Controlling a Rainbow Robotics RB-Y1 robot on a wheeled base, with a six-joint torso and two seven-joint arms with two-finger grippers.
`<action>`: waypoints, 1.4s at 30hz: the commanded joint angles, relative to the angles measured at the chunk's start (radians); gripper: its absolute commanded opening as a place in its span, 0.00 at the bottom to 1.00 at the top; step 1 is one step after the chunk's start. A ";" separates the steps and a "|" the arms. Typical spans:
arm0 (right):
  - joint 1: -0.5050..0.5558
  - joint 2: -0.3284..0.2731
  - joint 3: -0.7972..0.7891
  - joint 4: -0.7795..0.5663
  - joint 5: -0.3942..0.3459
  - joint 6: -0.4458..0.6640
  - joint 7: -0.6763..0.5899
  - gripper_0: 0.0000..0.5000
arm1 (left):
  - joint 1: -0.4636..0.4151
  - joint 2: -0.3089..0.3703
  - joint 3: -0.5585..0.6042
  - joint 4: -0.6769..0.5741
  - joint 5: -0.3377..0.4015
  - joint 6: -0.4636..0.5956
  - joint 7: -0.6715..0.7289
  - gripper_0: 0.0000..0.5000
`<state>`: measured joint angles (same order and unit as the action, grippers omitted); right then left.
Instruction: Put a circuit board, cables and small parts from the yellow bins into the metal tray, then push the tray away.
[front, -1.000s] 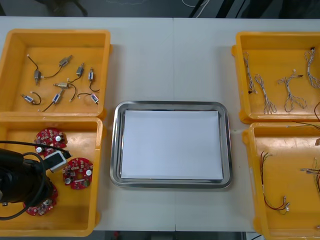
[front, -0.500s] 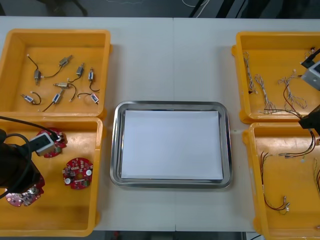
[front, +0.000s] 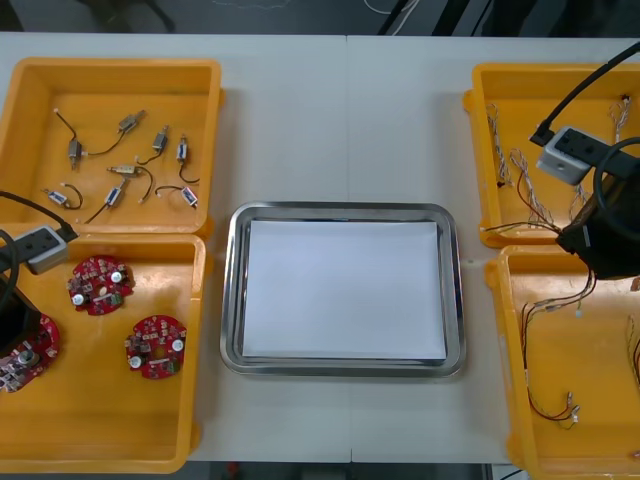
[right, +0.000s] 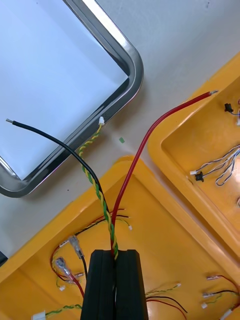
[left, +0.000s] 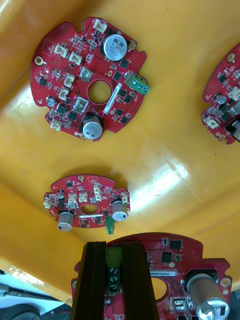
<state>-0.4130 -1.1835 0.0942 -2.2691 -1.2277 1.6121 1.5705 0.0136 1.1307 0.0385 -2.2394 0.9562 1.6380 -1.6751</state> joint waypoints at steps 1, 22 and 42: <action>-0.064 -0.050 0.039 -0.043 0.034 0.011 0.028 0.00 | -0.090 -0.048 0.020 -0.058 -0.002 0.086 0.008 0.00; -0.064 -0.059 0.082 -0.153 0.073 0.025 0.036 0.00 | -0.426 -0.289 -0.281 -0.186 -0.122 0.252 0.469 0.00; -0.105 -0.054 0.168 -0.159 0.106 0.015 0.037 0.00 | -0.633 -0.500 -0.580 -0.060 -0.358 0.255 0.752 0.00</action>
<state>-0.4898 -1.1986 0.2572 -2.4045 -1.1282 1.6336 1.5705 -0.5513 0.6895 -0.4924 -2.3309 0.6402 1.8868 -1.0326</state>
